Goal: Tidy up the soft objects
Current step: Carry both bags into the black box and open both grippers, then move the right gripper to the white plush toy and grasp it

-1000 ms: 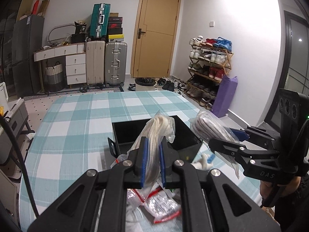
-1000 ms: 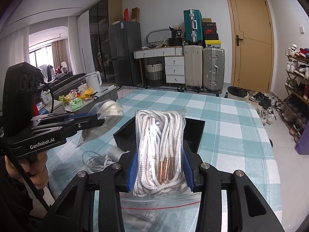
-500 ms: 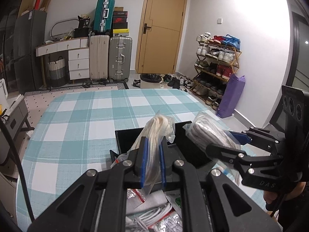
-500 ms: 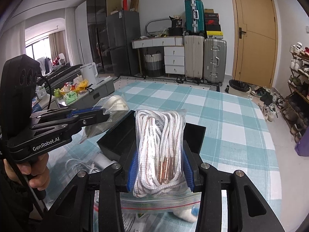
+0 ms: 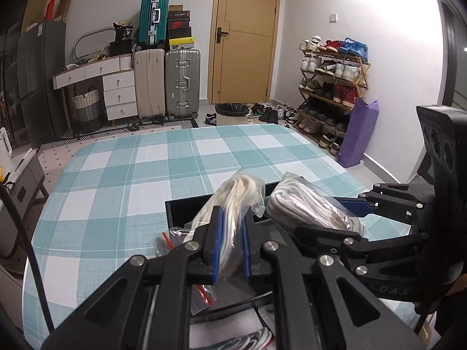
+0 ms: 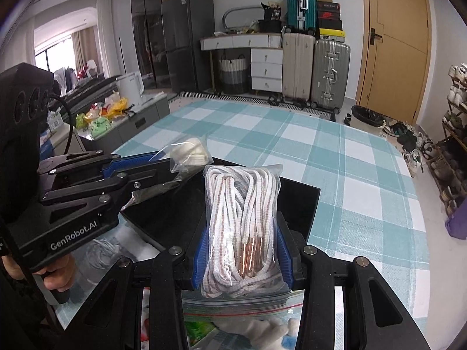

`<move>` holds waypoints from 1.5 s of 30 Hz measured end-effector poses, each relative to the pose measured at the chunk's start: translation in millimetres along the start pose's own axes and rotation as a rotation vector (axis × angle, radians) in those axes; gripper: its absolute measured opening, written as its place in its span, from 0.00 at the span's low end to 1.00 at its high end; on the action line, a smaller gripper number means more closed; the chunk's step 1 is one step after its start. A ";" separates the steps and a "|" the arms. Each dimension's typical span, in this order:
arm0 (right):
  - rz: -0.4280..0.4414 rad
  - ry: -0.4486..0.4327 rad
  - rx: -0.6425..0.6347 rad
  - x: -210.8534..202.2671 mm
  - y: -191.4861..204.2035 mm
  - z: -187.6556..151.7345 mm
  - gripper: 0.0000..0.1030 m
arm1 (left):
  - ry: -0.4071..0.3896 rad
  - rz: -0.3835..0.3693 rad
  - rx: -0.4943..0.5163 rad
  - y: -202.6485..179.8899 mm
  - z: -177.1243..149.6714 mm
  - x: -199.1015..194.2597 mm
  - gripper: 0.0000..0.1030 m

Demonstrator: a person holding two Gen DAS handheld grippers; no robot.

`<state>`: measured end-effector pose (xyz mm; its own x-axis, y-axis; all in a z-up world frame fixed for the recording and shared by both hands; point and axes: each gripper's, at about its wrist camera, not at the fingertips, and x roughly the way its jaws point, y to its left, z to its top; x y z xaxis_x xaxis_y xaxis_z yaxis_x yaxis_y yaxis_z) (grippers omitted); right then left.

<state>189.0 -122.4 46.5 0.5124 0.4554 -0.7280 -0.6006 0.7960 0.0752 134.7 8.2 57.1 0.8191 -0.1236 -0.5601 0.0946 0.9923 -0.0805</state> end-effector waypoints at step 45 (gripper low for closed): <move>-0.116 -0.137 0.090 -67.7 -22.6 -73.1 1.00 | -0.017 0.055 -0.082 25.8 -52.1 -73.3 1.00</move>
<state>123.0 -200.3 44.3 0.6571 0.4040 -0.6364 -0.4790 0.8757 0.0613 47.6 42.2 53.1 0.8316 -0.0684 -0.5511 0.0036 0.9930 -0.1177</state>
